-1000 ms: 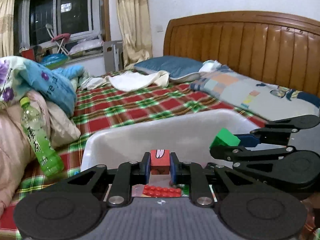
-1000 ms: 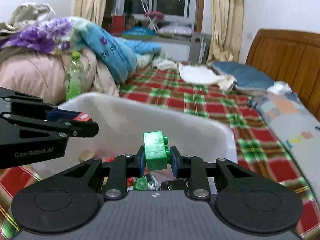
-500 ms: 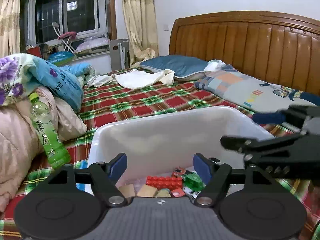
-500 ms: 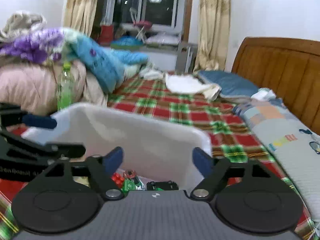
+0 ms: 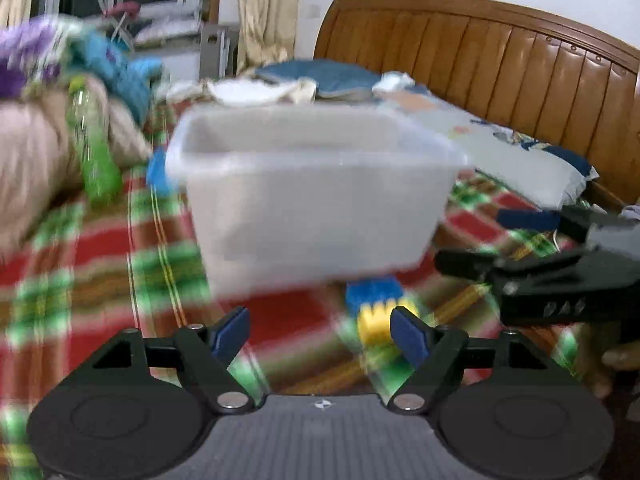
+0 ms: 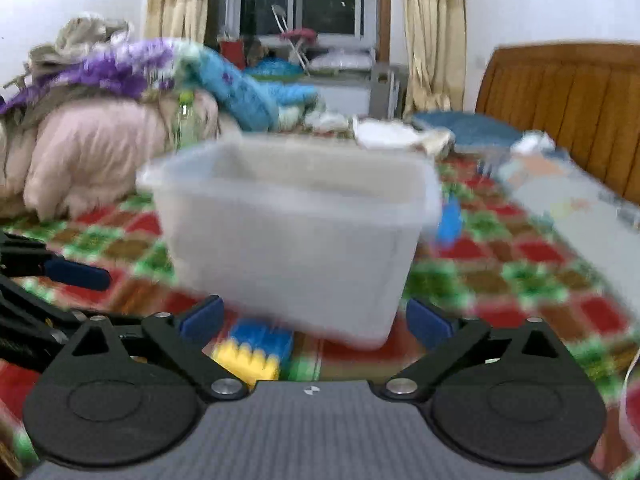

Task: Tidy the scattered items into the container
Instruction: 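Grasp the yellow lego brick with the right gripper while the left gripper grasps the blue lego brick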

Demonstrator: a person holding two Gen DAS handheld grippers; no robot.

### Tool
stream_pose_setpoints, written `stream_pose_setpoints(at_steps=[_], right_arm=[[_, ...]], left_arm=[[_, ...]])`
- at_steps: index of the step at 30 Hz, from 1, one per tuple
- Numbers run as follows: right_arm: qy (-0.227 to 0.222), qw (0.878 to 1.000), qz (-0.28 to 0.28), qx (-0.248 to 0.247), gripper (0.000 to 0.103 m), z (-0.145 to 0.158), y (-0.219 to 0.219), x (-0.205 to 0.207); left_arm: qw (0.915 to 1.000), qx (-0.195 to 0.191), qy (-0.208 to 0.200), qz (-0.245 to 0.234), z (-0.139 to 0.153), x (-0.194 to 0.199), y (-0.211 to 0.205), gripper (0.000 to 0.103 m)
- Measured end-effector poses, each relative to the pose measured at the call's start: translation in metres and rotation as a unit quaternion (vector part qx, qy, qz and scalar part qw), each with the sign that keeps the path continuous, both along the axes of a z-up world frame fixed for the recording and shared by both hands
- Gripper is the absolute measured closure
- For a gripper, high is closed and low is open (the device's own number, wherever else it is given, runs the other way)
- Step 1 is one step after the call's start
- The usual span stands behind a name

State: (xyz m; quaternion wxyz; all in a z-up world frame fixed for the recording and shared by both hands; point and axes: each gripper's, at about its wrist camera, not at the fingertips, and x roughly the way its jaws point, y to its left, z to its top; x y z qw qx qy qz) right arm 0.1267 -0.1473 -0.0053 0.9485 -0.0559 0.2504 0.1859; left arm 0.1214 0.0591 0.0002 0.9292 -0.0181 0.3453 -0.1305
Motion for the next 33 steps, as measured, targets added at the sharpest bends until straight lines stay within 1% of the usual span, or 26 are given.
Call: stream_pose_setpoints(at_steps=[1, 2, 5, 7, 9, 10, 11, 13, 14, 16, 18, 20, 22, 23, 25, 26, 27, 30, 31, 32, 33], right_arm=[[0.004, 1.0, -0.008, 0.003, 0.011, -0.01, 0.003, -0.004], [0.007, 1.0, -0.016, 0.005, 0.014, -0.019, 0.008, -0.008], [0.011, 0.999, -0.032, 0.014, 0.014, -0.034, 0.026, -0.012], [0.005, 1.0, -0.03, 0.007, 0.015, -0.037, 0.04, -0.01], [0.005, 0.999, -0.031, 0.009, 0.019, -0.037, 0.05, -0.005], [0.014, 0.999, -0.027, 0.01, 0.026, -0.039, 0.053, -0.001], [0.029, 0.999, -0.023, 0.009, 0.035, -0.042, 0.055, 0.003], [0.056, 0.998, -0.02, 0.003, 0.049, -0.05, 0.053, 0.008], [0.062, 0.998, -0.022, 0.0, 0.049, -0.052, 0.049, 0.008], [0.061, 0.998, -0.02, -0.003, 0.049, -0.053, 0.037, 0.004], [0.057, 0.998, -0.018, -0.017, 0.049, -0.05, 0.026, 0.001], [0.054, 0.998, -0.009, -0.028, 0.049, -0.048, 0.016, -0.003], [0.059, 0.997, 0.011, -0.044, 0.049, -0.05, 0.007, -0.001], [0.06, 0.997, 0.016, -0.049, 0.049, -0.051, 0.003, 0.0], [0.057, 0.997, 0.024, -0.043, 0.049, -0.053, -0.007, -0.002], [0.055, 0.997, 0.022, -0.041, 0.049, -0.055, -0.01, -0.003], [0.052, 0.998, 0.019, -0.04, 0.049, -0.056, -0.012, -0.004], [0.042, 0.998, 0.02, -0.035, 0.048, -0.061, -0.012, -0.007], [0.037, 0.998, 0.021, -0.038, 0.048, -0.062, -0.011, -0.008], [0.032, 0.998, 0.022, -0.041, 0.048, -0.063, -0.01, -0.009], [0.029, 0.998, 0.022, -0.042, 0.048, -0.063, -0.009, -0.009]], left_arm=[[1.0, -0.006, 0.007, 0.005, -0.007, -0.005, 0.004, 0.023], [0.9999, -0.008, 0.011, 0.009, -0.015, -0.01, 0.007, 0.023], [0.9995, -0.006, 0.024, 0.019, -0.032, -0.02, 0.016, 0.023], [0.9993, -0.011, 0.028, 0.024, -0.034, -0.022, 0.02, 0.023], [0.9994, -0.005, 0.021, 0.026, -0.031, -0.022, 0.021, 0.023], [0.9996, -0.004, 0.016, 0.024, -0.028, -0.022, 0.02, 0.023], [0.9997, -0.005, 0.009, 0.02, -0.025, -0.021, 0.02, 0.023], [0.9999, -0.005, 0.0, 0.011, -0.02, -0.018, 0.017, 0.023], [1.0, -0.003, -0.005, 0.007, -0.018, -0.017, 0.014, 0.023], [0.9999, 0.004, -0.01, -0.006, -0.016, -0.012, 0.007, 0.023], [0.9998, 0.01, -0.013, -0.013, -0.014, -0.004, -0.004, 0.023], [0.9997, 0.001, -0.012, -0.022, -0.012, 0.006, -0.014, 0.023], [0.9991, -0.004, -0.015, -0.039, -0.015, 0.02, -0.03, 0.023], [0.9989, 0.002, -0.015, -0.044, -0.018, 0.027, -0.039, 0.023], [0.9984, 0.014, -0.011, -0.054, -0.026, 0.041, -0.054, 0.023], [0.9987, 0.015, -0.004, -0.049, -0.029, 0.048, -0.06, 0.023], [0.9992, 0.007, 0.003, -0.04, -0.031, 0.056, -0.065, 0.023], [0.9989, -0.043, 0.019, -0.008, -0.034, 0.071, -0.072, 0.023], [0.9987, -0.046, 0.021, 0.005, -0.036, 0.074, -0.075, 0.023], [0.9989, -0.039, 0.022, 0.017, -0.038, 0.077, -0.078, 0.024], [0.9992, -0.022, 0.02, 0.027, -0.042, 0.078, -0.081, 0.032]])
